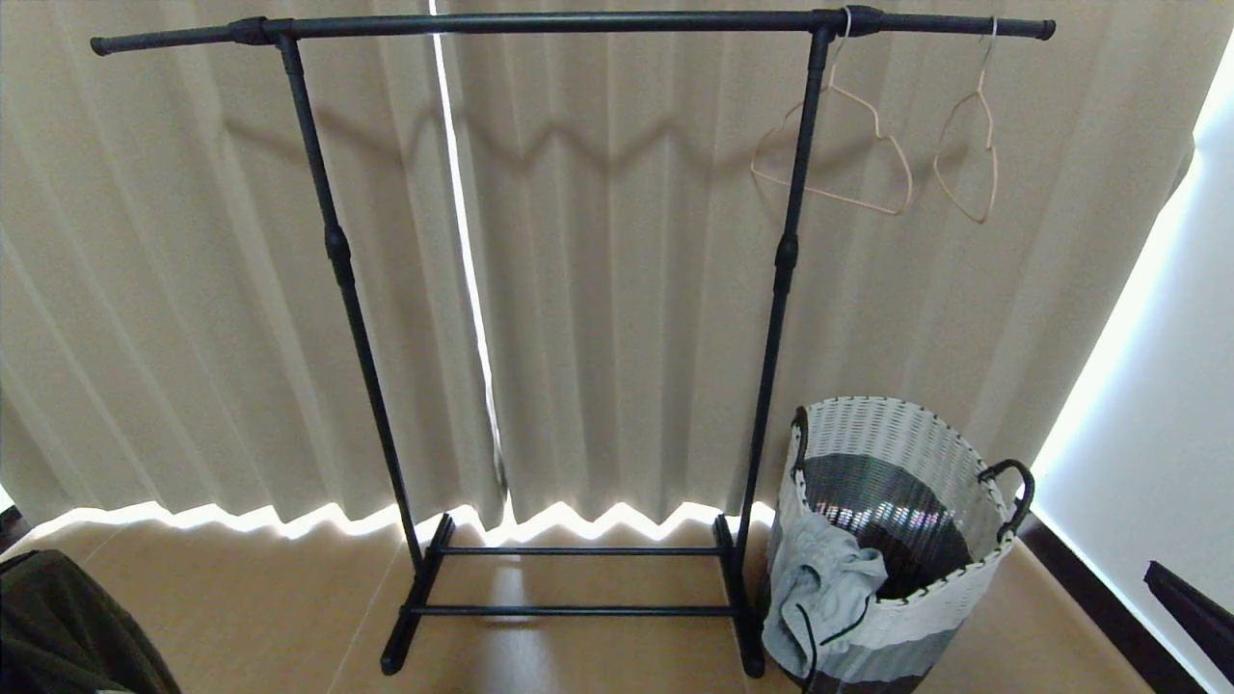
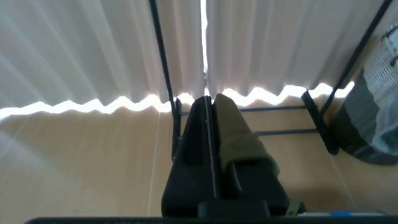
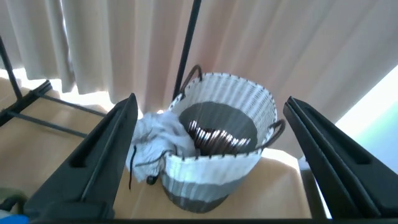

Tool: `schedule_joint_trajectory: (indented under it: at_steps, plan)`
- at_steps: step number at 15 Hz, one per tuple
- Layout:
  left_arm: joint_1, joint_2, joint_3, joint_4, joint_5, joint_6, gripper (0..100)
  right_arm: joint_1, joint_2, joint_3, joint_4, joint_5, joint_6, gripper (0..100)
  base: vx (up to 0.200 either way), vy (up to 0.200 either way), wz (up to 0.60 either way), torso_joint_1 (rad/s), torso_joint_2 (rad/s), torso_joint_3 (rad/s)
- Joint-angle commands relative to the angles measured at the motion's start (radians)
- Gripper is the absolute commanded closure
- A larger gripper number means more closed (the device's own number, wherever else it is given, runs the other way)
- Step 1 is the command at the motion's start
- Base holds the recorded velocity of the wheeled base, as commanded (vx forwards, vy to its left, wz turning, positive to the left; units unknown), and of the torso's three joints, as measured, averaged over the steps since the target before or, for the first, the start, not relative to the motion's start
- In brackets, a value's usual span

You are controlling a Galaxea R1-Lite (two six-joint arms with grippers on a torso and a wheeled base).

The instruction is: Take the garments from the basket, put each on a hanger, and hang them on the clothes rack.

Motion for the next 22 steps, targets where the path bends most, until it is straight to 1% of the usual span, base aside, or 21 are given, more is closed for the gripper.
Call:
schedule_joint_trajectory:
  at_steps: [1, 2, 3, 4, 5, 6, 7, 11, 13, 15, 22]
  plan:
    - [0.003, -0.037, 0.028, -0.002, -0.001, 0.003, 100, -0.002, -0.066, 0.047, 0.003, -0.002, -0.002, 0, 0.000, 0.000, 0.00, 0.000, 0.00, 0.000]
    - [0.000, -0.049, 0.048, -0.006, -0.008, 0.003, 100, -0.003, -0.078, 0.044, -0.001, -0.002, -0.002, 0, 0.000, 0.000, 0.00, 0.000, 0.00, 0.000]
    - [-0.002, -0.052, 0.043, -0.012, -0.028, 0.003, 100, -0.005, -0.083, 0.043, -0.003, -0.005, -0.002, 0, 0.000, 0.000, 0.00, 0.000, 0.00, 0.000]
    - [-0.011, -0.053, 0.041, -0.026, -0.065, 0.010, 100, -0.005, -0.084, 0.041, -0.003, -0.024, -0.002, 0, 0.000, 0.000, 0.00, 0.000, 0.00, 0.000]
    - [-0.037, -0.055, 0.051, -0.039, -0.113, 0.010, 100, -0.005, -0.083, 0.035, -0.001, -0.048, -0.002, 0, 0.000, 0.000, 0.00, 0.000, 0.00, 0.000]
    - [-0.069, -0.053, 0.057, -0.045, -0.149, 0.009, 100, -0.005, -0.086, 0.023, 0.002, -0.054, -0.003, 0, 0.000, 0.000, 0.00, 0.000, 0.00, 0.000]
    - [-0.088, -0.052, 0.063, -0.045, -0.157, 0.007, 100, -0.005, -0.086, 0.013, 0.005, -0.056, -0.003, 0, 0.000, 0.000, 0.00, 0.000, 0.00, 0.000]
    - [-0.092, -0.063, 0.066, -0.046, -0.159, 0.012, 100, -0.005, -0.077, 0.009, 0.008, -0.062, -0.003, 0, 0.000, 0.000, 0.00, 0.000, 0.00, 0.000]
    - [-0.092, -0.078, 0.068, -0.046, -0.159, 0.020, 100, -0.005, -0.078, 0.010, 0.008, -0.062, -0.003, 0, 0.000, 0.000, 0.00, 0.056, -0.24, -0.178]
    - [-0.092, -0.089, 0.071, -0.046, -0.159, 0.052, 100, -0.005, -0.078, 0.012, 0.008, -0.062, -0.003, 0, 0.000, 0.000, 0.00, 0.044, -0.20, -0.276]
    - [-0.092, -0.104, 0.083, -0.048, -0.159, 0.053, 100, -0.005, -0.070, 0.015, 0.009, -0.062, -0.002, 0, 0.000, 0.000, 0.00, 0.177, -0.50, -0.288]
